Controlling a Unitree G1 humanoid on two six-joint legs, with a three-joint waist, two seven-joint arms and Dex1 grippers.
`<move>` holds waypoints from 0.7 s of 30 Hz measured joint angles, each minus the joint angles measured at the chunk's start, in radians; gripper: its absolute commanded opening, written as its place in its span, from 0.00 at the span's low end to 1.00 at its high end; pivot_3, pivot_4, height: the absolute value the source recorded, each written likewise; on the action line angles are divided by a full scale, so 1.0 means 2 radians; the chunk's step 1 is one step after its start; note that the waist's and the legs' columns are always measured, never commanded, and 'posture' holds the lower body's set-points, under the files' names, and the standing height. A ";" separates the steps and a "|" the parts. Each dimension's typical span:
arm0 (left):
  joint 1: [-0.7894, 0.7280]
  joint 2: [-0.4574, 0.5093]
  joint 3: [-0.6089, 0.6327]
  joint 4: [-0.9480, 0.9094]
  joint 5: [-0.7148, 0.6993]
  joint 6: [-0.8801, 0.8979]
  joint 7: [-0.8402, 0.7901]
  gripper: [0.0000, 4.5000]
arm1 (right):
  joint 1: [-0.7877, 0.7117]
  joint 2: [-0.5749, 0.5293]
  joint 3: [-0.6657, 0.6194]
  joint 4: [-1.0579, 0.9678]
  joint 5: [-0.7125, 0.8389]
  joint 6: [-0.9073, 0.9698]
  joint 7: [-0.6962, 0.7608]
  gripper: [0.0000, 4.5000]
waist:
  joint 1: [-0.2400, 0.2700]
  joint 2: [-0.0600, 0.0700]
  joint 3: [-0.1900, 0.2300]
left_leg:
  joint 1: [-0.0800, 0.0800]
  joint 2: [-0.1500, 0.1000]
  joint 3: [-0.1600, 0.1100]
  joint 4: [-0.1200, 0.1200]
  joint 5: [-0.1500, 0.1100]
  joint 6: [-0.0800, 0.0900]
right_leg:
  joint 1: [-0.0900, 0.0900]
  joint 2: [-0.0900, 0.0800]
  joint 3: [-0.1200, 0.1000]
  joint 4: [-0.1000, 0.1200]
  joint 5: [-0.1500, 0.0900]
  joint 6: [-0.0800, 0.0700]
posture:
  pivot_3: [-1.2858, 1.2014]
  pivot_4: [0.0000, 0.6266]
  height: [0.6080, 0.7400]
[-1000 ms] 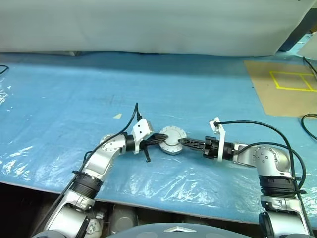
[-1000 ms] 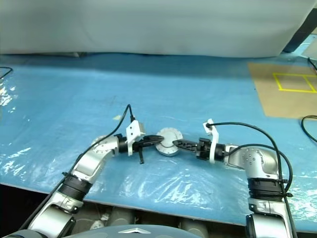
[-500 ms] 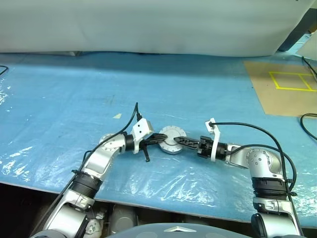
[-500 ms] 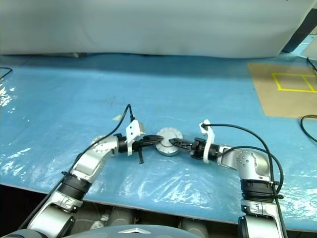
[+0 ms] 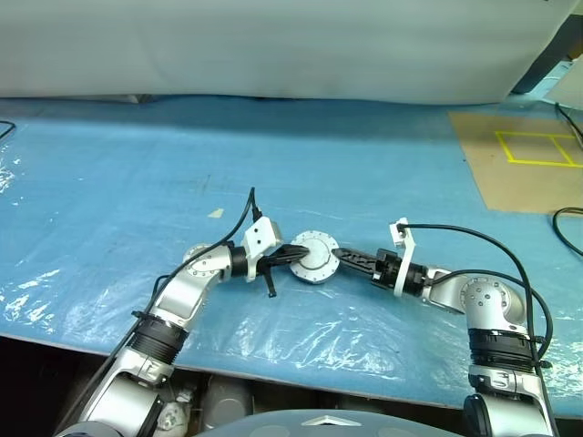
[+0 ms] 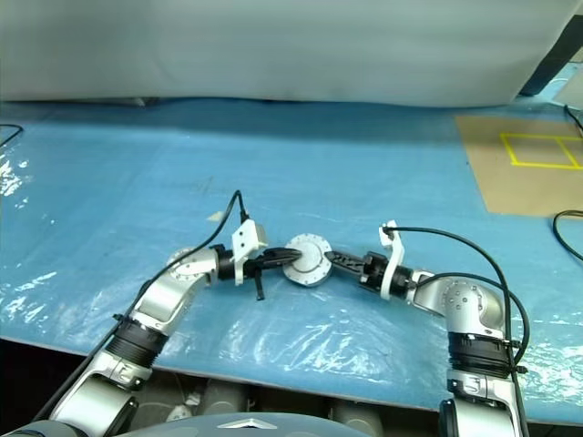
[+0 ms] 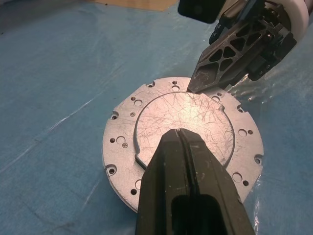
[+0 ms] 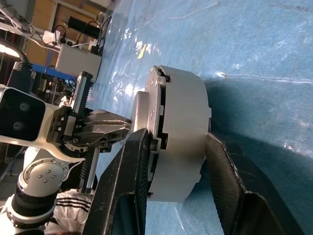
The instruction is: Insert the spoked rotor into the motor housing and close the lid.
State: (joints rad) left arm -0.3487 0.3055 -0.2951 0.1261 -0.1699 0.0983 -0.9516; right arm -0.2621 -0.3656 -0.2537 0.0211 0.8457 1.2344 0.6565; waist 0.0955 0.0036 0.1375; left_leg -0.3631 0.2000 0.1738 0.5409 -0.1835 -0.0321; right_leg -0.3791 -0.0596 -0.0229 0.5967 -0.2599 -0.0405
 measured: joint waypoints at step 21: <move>0.028 0.006 0.148 -0.119 -0.207 0.170 0.036 0.00 | -0.015 0.018 0.011 0.040 0.007 -0.020 -0.003 0.30 | -0.012 0.000 0.001 | 0.000 0.001 0.000 0.001 0.000 0.000 | -0.003 0.001 0.000 0.004 -0.002 -0.002 | 0.52 0.24 1.00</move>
State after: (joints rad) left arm -0.2933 0.3177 0.0016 -0.1112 -0.5838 0.4390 -0.8806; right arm -0.2924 -0.3296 -0.2322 0.1005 0.8592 1.1950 0.6512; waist 0.0720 0.0035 0.1396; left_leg -0.3641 0.2023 0.1747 0.5424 -0.1835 -0.0325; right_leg -0.3861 -0.0580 -0.0225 0.6055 -0.2630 -0.0453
